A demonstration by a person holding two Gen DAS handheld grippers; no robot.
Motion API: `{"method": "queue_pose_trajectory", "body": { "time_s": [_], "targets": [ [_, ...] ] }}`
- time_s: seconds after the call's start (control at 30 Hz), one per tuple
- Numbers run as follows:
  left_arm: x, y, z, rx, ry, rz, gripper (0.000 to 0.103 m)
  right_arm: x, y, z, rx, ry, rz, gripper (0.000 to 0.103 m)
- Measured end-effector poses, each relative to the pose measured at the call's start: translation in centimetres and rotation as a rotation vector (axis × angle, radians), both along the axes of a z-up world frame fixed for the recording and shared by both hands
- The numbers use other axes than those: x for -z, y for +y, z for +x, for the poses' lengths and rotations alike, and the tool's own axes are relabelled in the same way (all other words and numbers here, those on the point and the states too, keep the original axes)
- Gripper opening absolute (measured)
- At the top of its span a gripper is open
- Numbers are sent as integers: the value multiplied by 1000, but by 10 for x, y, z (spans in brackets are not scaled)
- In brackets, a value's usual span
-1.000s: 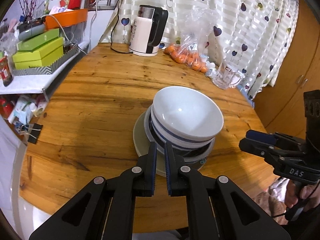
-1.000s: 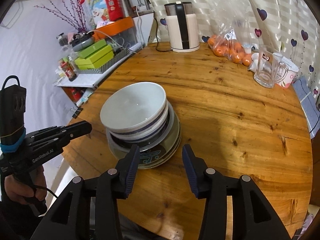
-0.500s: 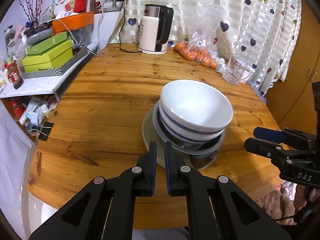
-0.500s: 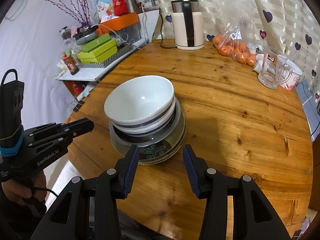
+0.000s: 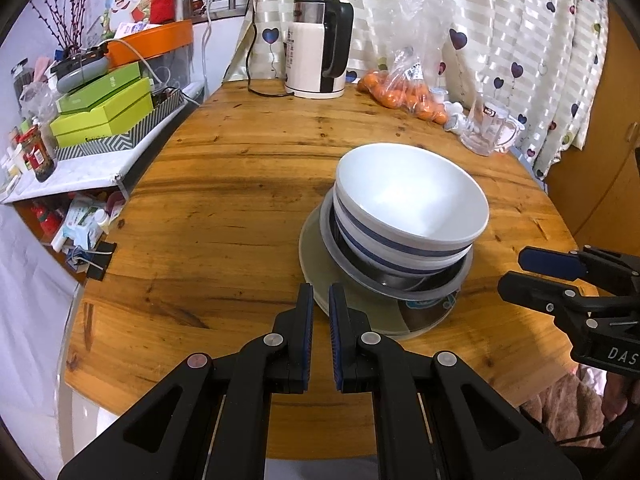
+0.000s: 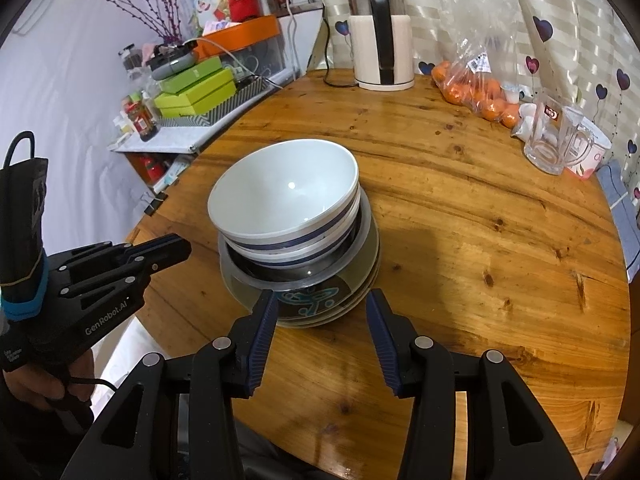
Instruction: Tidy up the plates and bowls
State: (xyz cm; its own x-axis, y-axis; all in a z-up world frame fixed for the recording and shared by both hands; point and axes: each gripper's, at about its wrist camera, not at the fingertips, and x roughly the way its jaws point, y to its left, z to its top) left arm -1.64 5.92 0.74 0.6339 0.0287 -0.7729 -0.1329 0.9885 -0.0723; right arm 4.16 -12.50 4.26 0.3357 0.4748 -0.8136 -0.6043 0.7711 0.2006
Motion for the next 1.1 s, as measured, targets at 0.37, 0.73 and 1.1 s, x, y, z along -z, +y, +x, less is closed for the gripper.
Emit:
{"method": "queue_pose_trajectory", "body": {
  "time_s": [0.37,0.73,1.1],
  "targets": [
    [5,1,3,-24,29,15,8,5,3,3,-1,6,-20,47],
    [9,-4,5,-24,51,13,8,9,5,3,-6,10,-27,48],
    [10,-7,8,-12,70,11,8,11,6,3,-9,13,-27,48]
  ]
}}
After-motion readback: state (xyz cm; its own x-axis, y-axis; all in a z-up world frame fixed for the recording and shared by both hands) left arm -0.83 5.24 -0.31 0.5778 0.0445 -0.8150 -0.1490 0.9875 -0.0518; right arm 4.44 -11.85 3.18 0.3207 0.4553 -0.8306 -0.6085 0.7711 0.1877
